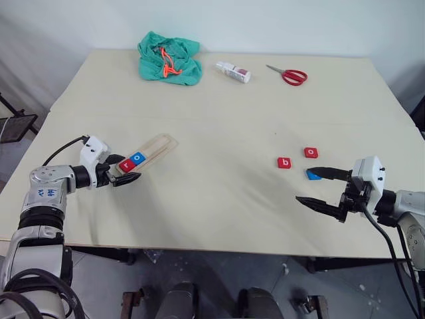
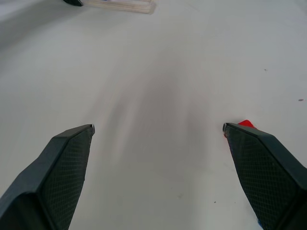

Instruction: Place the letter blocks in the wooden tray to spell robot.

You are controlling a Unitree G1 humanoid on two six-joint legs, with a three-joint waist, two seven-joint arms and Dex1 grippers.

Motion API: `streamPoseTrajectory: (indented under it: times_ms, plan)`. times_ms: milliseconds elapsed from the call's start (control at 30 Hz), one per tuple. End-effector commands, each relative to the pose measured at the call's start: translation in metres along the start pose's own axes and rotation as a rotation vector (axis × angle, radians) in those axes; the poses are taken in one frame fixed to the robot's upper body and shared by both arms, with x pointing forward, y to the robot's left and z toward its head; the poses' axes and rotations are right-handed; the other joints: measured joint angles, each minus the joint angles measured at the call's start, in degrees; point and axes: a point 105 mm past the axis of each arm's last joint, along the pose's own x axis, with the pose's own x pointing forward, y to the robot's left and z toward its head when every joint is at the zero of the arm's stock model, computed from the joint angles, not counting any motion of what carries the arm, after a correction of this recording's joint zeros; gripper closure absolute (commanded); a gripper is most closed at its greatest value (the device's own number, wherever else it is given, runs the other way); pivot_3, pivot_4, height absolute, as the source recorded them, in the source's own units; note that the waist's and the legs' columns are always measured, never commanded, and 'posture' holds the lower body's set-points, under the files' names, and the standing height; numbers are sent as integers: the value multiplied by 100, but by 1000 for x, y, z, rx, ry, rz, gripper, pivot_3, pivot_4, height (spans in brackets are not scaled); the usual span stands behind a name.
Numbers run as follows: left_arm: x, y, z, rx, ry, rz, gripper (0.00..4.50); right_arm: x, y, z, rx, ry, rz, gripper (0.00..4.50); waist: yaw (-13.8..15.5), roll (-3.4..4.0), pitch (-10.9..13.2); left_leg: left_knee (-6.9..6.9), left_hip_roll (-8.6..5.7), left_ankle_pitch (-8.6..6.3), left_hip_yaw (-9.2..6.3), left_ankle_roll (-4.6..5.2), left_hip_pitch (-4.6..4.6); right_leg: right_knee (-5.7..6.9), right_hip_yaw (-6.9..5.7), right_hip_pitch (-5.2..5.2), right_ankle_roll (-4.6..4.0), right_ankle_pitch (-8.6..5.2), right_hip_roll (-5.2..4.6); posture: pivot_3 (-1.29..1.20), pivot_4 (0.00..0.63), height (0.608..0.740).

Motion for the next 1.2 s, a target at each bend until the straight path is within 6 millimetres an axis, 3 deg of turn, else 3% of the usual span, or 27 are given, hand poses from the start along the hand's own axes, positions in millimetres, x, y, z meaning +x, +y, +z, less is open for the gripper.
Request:
streamPoseTrajectory:
  times_ms: [33, 167, 333, 700, 800, 967, 1200]
  plan:
    - [-1, -6, -30, -20, 148, -31, 182, -5, -2, 16, -51, -24, -10, 1, 0, 4, -2, 1, 0, 0, 1, 0, 2, 1, 2, 0, 0, 0, 0, 0, 150, 740]
    - [1, -4, -28, -83, 112, -3, 1105, -5, -4, 16, -54, -24, -13, 0, -1, 9, -6, 2, 2, 0, 2, 0, 6, 5, 3, 3, 0, 0, 0, 0, 150, 740]
    - [9, -24, -4, -24, -2, -154, 1110, -5, -7, 17, -60, -24, -18, 0, -3, 10, -7, 6, 2, 0, 1, 0, 6, 8, 4, 2, 0, 0, 0, 0, 150, 740]
    - [38, -105, 35, 135, -81, -485, 1110, -14, 4, 10, -59, 33, 120, 0, 26, 7, -5, 12, -6, 1, -4, 3, -14, -2, 1, 4, 0, 0, -3, 0, 150, 740]
    - [51, -127, 40, 198, -68, -558, 1110, -20, 11, 4, -53, 80, 192, 0, 35, 6, -4, 15, -9, 1, -1, 4, -18, -5, -2, 7, 0, 0, -4, 0, 150, 740]
    - [67, -160, 58, 275, -108, -650, 1110, -18, 6, 6, -64, 58, 159, 0, 26, 3, -3, 16, -6, 1, 1, 4, -18, -8, -1, 7, 0, 0, -2, 0, 150, 740]
    - [84, -194, 63, 340, -100, -721, 1110, -21, 12, 1, -50, 67, 136, 0, 38, 1, -1, 18, -6, 1, 1, 4, -21, -11, -2, 8, 0, 0, -2, 0, 150, 740]
